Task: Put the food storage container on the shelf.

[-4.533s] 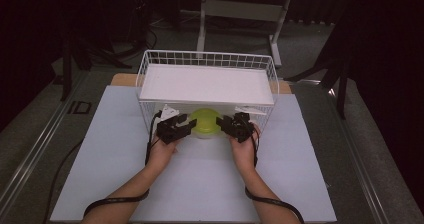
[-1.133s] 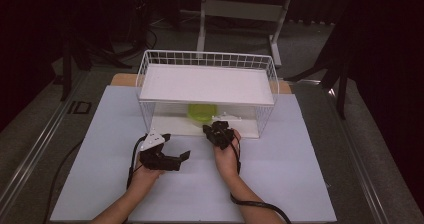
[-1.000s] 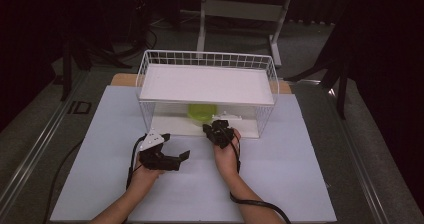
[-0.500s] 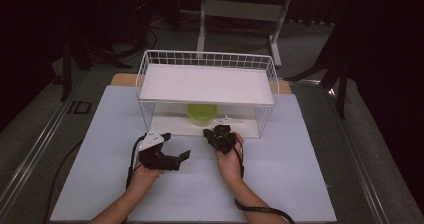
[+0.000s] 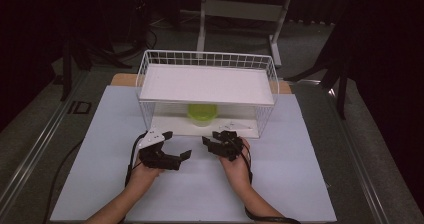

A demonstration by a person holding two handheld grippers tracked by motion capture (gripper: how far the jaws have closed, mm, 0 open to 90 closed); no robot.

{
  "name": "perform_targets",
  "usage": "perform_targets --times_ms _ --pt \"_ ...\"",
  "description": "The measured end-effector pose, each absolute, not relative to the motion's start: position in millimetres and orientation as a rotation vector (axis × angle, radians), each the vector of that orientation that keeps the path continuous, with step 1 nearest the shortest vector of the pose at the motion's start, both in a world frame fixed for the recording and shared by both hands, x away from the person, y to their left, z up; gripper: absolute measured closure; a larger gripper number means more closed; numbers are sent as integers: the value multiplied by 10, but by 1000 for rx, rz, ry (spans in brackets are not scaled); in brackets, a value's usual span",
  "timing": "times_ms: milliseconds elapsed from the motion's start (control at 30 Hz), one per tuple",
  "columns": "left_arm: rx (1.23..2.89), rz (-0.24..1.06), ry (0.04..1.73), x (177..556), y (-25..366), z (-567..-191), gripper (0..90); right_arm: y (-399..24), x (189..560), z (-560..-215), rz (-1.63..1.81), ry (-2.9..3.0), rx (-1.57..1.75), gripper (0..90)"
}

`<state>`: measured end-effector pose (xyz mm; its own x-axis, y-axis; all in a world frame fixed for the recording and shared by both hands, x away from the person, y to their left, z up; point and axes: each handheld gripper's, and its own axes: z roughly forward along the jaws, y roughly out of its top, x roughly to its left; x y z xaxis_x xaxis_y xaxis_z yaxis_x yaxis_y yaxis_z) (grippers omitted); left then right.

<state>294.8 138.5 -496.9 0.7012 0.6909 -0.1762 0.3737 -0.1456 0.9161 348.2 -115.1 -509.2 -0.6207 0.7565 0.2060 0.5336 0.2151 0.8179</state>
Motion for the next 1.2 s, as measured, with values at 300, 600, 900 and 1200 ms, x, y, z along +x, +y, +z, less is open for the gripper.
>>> perform_targets --times_ms 300,600,900,1200 --pt "1805 296 840 2828 1393 -4979 10 -1319 3257 -5034 1463 2301 1201 246" --pt "1804 288 809 2697 1468 -4934 10 -1538 3059 -4972 1456 2319 1161 202" --pt "1809 247 789 2513 1543 -4937 10 -1801 2839 -4970 1455 2307 1125 204" --pt "1809 234 780 2359 1659 -4924 10 -1951 2666 -4899 1466 2298 1087 202"
